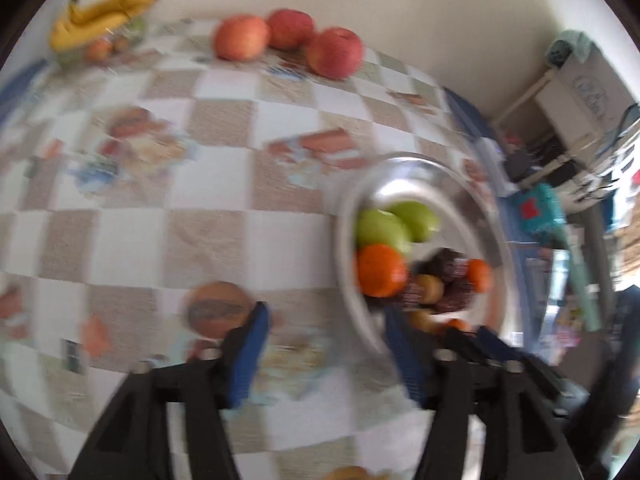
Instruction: Organize fruits
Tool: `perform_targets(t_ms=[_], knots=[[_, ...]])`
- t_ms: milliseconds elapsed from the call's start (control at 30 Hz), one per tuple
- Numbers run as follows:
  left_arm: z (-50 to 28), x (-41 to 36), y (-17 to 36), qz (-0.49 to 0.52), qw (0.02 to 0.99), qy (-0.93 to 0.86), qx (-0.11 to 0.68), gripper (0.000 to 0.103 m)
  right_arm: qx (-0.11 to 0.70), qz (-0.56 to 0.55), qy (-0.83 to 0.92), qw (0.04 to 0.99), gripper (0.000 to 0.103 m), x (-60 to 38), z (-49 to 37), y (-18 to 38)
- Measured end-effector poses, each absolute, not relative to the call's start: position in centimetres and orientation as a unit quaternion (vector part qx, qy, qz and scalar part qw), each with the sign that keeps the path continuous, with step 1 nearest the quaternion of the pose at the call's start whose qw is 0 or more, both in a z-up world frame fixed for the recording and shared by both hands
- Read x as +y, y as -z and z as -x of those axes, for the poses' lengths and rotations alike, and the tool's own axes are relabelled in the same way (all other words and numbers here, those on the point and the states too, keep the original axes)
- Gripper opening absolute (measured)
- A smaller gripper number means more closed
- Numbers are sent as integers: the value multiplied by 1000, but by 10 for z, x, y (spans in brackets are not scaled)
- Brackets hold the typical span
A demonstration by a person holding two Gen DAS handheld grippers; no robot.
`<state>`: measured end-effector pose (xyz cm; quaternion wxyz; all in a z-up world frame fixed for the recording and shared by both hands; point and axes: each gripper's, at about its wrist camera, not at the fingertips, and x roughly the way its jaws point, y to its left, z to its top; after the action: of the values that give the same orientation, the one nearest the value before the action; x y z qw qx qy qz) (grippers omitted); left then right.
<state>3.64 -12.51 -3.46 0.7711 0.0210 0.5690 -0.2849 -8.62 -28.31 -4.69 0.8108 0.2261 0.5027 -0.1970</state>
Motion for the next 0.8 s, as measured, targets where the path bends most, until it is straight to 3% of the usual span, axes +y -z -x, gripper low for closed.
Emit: perform_targets(t_ms=[67, 167, 367, 500, 633, 800], knots=[[-39, -113, 34, -70, 798, 241, 548, 91, 504, -218, 196, 813, 58, -278, 87, 47], [-42, -92, 36, -96, 815, 198, 537, 103, 507, -209, 192, 814, 64, -271, 86, 47], [-34, -70, 35, -121, 819, 186, 528, 103, 502, -195, 177, 824, 83, -255, 80, 43], [-27, -66, 31, -132, 820, 183, 527, 103, 498, -185, 170, 830, 84, -246, 80, 41], [-21, -62, 28, -150, 827, 155, 520, 103, 495, -180, 172, 832, 94, -243, 82, 39], [-18, -59, 27, -166, 831, 121, 517, 103, 491, -179, 173, 835, 94, -242, 83, 36]])
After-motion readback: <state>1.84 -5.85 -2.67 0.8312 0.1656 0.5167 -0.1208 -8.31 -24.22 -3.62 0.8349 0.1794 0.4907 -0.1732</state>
